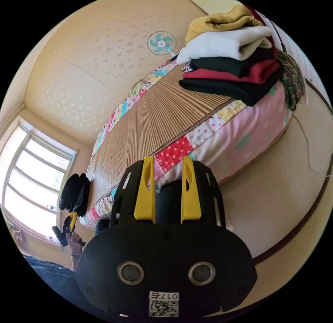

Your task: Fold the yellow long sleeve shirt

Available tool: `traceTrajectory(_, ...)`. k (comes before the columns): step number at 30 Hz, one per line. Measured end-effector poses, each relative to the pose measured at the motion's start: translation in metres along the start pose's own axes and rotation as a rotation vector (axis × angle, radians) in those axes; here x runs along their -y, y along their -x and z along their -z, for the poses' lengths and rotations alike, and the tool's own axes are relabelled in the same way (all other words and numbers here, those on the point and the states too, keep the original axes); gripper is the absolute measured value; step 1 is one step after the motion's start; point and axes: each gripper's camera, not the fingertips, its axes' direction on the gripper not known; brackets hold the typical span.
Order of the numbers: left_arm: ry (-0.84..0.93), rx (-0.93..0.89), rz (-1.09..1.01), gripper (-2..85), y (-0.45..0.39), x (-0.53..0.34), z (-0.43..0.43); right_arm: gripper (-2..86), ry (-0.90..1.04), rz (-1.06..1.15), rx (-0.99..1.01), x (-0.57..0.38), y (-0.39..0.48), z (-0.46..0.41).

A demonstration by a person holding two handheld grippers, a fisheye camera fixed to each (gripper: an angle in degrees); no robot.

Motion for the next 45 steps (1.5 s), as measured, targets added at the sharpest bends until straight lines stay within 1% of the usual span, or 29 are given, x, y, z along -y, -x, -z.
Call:
traceTrajectory(3,0.033,-0.011,-0.053,10.7,-0.027,0.018,-0.010,11.8,-0.113,-0.051,-0.044,0.024,-0.026,0.047)
traceTrajectory(5,0.021,0.008,-0.076,10.7,-0.047,0.031,-0.008,11.9,-0.155,-0.082,-0.034,0.044,-0.036,0.066)
traceTrajectory(11,-0.087,0.024,-0.039,10.7,-0.069,0.050,0.022,12.1,-0.375,-0.117,0.043,0.130,-0.034,0.135)
traceTrajectory(13,-0.097,0.035,-0.029,10.7,-0.071,0.052,0.027,12.3,-0.439,-0.099,0.120,0.174,-0.023,0.159)
traceTrajectory(17,-0.061,0.055,-0.035,10.7,-0.080,0.058,0.033,12.2,-0.474,-0.074,0.095,0.236,-0.002,0.163)
traceTrajectory(20,-0.087,0.063,-0.030,10.7,-0.082,0.061,0.045,11.7,-0.463,-0.086,0.154,0.281,0.008,0.150)
traceTrajectory(22,-0.103,0.075,-0.018,10.8,-0.081,0.062,0.052,9.6,-0.387,-0.185,0.137,0.317,0.010,0.128)
traceTrajectory(24,-0.103,0.075,0.004,10.8,-0.079,0.063,0.056,6.9,-0.405,-0.238,0.103,0.329,0.020,0.121)
traceTrajectory(26,-0.099,0.067,-0.002,10.7,-0.080,0.063,0.062,5.0,-0.400,-0.194,0.173,0.338,0.043,0.118)
traceTrajectory(27,-0.097,0.079,-0.008,10.7,-0.081,0.062,0.063,4.2,-0.400,-0.132,0.259,0.342,0.069,0.117)
traceTrajectory(29,-0.093,0.144,-0.017,10.6,-0.082,0.057,0.064,3.2,-0.380,-0.058,0.217,0.338,0.122,0.113)
traceTrajectory(30,-0.090,0.150,-0.011,10.6,-0.080,0.055,0.062,2.6,-0.379,0.024,0.184,0.327,0.161,0.107)
traceTrajectory(31,-0.085,0.137,0.013,10.6,-0.075,0.052,0.059,2.3,-0.375,0.074,0.197,0.309,0.194,0.098)
traceTrajectory(32,-0.078,0.105,0.033,10.6,-0.070,0.049,0.054,2.1,-0.362,0.083,0.199,0.299,0.208,0.090)
traceTrajectory(34,-0.073,0.072,0.049,10.5,-0.065,0.046,0.049,1.7,-0.328,0.159,0.296,0.246,0.252,0.052)
traceTrajectory(35,-0.077,0.075,0.042,10.4,-0.065,0.044,0.048,1.6,-0.306,0.174,0.338,0.232,0.260,0.041)
traceTrajectory(37,-0.066,0.088,0.025,10.3,-0.065,0.044,0.047,1.3,-0.175,0.215,0.475,0.171,0.290,-0.012)
traceTrajectory(38,-0.048,0.088,0.020,10.3,-0.062,0.044,0.047,1.3,-0.128,0.232,0.493,0.153,0.298,-0.028)
traceTrajectory(39,-0.041,0.085,0.022,10.3,-0.060,0.045,0.047,1.3,-0.026,0.281,0.510,0.117,0.316,-0.058)
traceTrajectory(40,-0.035,0.078,0.029,10.4,-0.055,0.045,0.048,1.3,0.083,0.341,0.511,0.080,0.331,-0.087)
traceTrajectory(41,-0.037,0.072,0.036,10.4,-0.048,0.044,0.052,1.3,0.142,0.371,0.504,0.062,0.337,-0.100)
traceTrajectory(43,-0.038,0.068,0.051,10.5,-0.037,0.042,0.056,1.2,0.370,0.482,0.497,0.001,0.349,-0.148)
traceTrajectory(45,-0.033,0.059,0.065,10.5,-0.025,0.039,0.059,1.5,0.442,0.466,0.472,-0.022,0.339,-0.162)
